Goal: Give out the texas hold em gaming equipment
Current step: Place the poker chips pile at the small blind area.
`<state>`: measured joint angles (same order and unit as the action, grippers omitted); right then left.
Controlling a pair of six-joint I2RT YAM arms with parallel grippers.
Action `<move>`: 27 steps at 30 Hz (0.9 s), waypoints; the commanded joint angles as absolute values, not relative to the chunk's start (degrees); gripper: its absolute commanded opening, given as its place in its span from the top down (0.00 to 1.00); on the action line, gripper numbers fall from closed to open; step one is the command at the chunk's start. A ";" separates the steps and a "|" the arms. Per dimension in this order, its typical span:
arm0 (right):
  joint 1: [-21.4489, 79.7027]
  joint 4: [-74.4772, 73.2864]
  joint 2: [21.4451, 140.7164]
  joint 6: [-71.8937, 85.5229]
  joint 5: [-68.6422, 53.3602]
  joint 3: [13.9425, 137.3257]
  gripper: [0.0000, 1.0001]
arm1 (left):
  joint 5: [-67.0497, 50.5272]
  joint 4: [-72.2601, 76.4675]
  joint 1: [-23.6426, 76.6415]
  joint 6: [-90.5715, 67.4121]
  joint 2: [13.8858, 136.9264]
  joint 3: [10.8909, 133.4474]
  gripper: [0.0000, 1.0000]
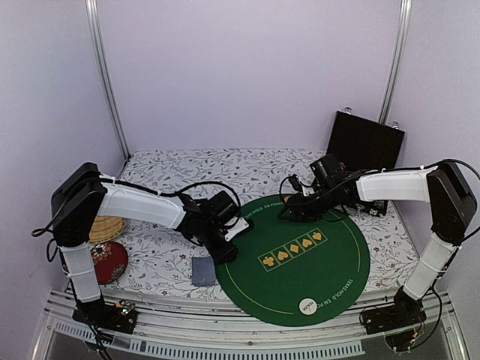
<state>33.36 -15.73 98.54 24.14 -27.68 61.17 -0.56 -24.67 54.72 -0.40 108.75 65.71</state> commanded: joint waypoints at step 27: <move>11.71 -38.21 104.81 -17.82 -20.12 90.74 0.28 | -3.09 -24.52 51.55 2.78 100.15 71.72 0.27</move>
